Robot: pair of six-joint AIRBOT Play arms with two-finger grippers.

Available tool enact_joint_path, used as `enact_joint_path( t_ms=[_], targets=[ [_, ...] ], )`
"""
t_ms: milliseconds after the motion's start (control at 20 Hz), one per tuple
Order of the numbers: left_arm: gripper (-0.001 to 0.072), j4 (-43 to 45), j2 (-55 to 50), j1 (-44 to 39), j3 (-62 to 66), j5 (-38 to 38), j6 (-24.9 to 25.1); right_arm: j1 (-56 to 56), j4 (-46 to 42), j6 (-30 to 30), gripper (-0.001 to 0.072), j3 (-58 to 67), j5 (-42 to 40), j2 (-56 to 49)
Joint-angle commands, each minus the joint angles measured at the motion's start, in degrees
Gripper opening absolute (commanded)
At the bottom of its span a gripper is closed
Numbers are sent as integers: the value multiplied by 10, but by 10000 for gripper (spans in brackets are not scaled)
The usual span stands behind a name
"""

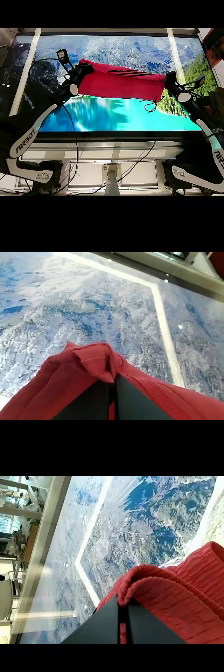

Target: Fold the clothes and pants, and hang the long-sleeved shirts on hangers.

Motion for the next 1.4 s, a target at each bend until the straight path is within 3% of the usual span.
enact_joint_path(
  t_ms=[0, 100, 150, 200, 250, 300, 400, 450, 550, 750, 900, 1050, 1200, 1350],
  targets=[
    [14, 0, -14, -2, 1, 20, 0, 9, -1, 0, 17, 11, -24, -29],
    [24, 0, -20, -2, 1, 24, 0, 9, -2, 0, 19, 21, -27, -39],
    [24, 0, -23, -2, 1, 26, 0, 9, -2, 0, 68, 24, -29, -42],
    [32, 0, -27, -2, 1, 26, 0, 9, -2, 0, 130, 28, -30, -45],
    [110, 0, -31, -2, 1, 26, 0, 9, -4, -1, 183, 29, -30, -46],
    [139, 0, -32, -2, 1, 25, 0, 9, -10, -4, 259, 30, -28, -46],
    [144, 0, -33, -3, 1, 26, 0, 9, -24, -6, 446, 30, -28, -46],
    [180, 0, -33, -3, 1, 26, 1, 9, -27, -6, 492, 30, -28, -46],
    [687, 0, -33, -1, 1, 26, 0, 9, -27, -6, 492, 30, -27, -46],
    [709, 0, -23, 15, 1, 9, 0, 8, -51, -10, 492, 30, -5, -41],
    [709, 0, 3, 42, 1, -86, 0, 1, -91, -103, 492, 30, 28, -25],
    [709, -2, 29, 90, 1, -230, -6, -51, -95, -126, 492, 30, 129, -6],
    [711, -2, 28, 167, 21, -452, -12, -111, -101, -127, 492, 30, 221, 0],
    [712, -88, 10, 252, 55, -620, 73, -140, -110, -158, 491, 30, 264, 0]
  ],
)
